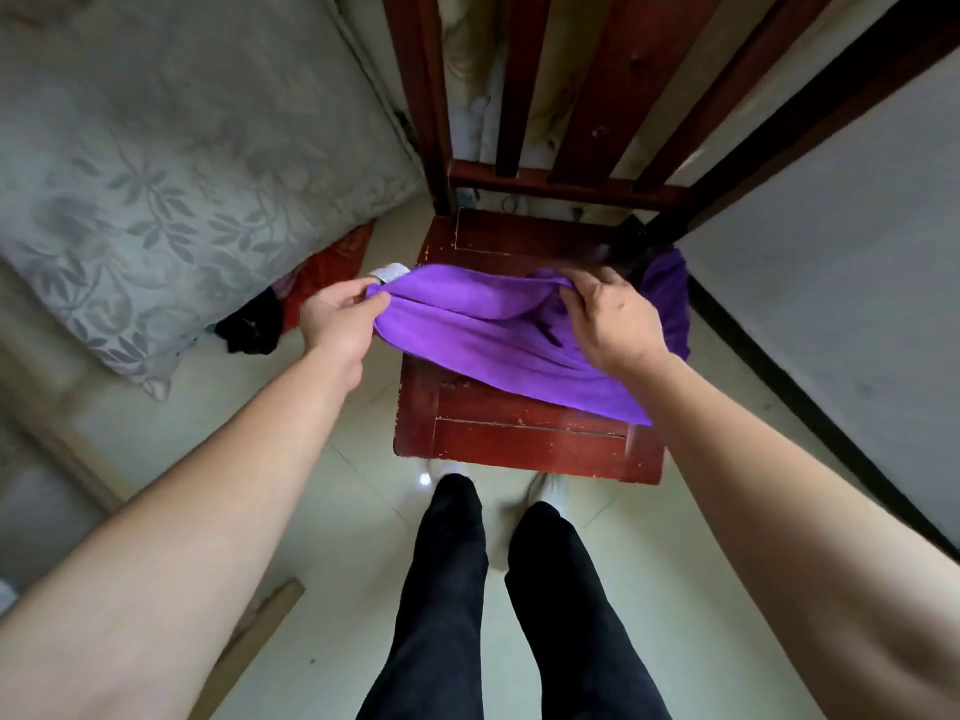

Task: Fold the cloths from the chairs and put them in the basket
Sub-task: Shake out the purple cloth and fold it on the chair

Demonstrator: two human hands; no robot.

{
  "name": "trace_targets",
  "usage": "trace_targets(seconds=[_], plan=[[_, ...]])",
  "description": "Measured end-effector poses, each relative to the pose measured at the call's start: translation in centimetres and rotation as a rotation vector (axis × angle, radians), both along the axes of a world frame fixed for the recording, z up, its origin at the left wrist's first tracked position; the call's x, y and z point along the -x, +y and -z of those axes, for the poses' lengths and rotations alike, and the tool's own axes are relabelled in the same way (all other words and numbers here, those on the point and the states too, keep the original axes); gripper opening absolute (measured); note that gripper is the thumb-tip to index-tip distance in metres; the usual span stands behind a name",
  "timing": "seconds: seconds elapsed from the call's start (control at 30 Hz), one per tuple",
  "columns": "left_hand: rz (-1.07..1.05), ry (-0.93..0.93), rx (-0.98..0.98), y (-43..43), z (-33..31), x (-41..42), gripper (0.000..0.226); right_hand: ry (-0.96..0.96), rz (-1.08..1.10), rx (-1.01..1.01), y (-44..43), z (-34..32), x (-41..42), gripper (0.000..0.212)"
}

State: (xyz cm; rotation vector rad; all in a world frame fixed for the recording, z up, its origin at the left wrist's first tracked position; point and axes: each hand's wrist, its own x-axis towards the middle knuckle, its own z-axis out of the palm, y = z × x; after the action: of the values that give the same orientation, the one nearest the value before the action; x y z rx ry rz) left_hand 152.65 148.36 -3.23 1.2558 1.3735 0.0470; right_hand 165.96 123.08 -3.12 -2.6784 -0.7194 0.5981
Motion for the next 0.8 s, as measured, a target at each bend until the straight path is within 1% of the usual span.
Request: trace_targets(seconds=[0.13,0.33,0.43,0.53,0.6,0.7,0.8], plan=[[0.055,-0.055,-0.069,-0.1,-8.2,-1.6,0.02,-0.088,0.159,-0.089,-1.7,-7.9,-1.9,0.041],[0.185,-0.26,-0.112,-2.7,-23.3,-3.6,0.013,-0.125,0.356,-0.378,-3.3,-22.4,-5.3,0.036],[0.141,-0.319,-0.176,-3.4,-29.4,-3.4,0.014,-0.18,0.438,-0.482,-5.0,-27.8,-6.0,0.034],[0.06,-0.342,-0.235,-4.0,-34.2,-2.5,0.016,-0.21,0.456,-0.503,-7.0,-31.7,-5.2,0.031],[0.076,-0.356,-0.264,-4.9,-36.9,-1.7,0.015,-0.218,0.446,-0.517,-8.4,-34.5,-3.7,0.029],[0.225,-0.354,-0.299,-7.1,-39.8,0.0,0.014,-0.25,0.394,-0.548,-9.8,-38.8,-0.9,0.027],[0.432,-0.381,-0.328,-9.7,-41.1,2.1,0.016,-0.205,0.4,-0.654,-11.3,-43.7,2.1,0.024]])
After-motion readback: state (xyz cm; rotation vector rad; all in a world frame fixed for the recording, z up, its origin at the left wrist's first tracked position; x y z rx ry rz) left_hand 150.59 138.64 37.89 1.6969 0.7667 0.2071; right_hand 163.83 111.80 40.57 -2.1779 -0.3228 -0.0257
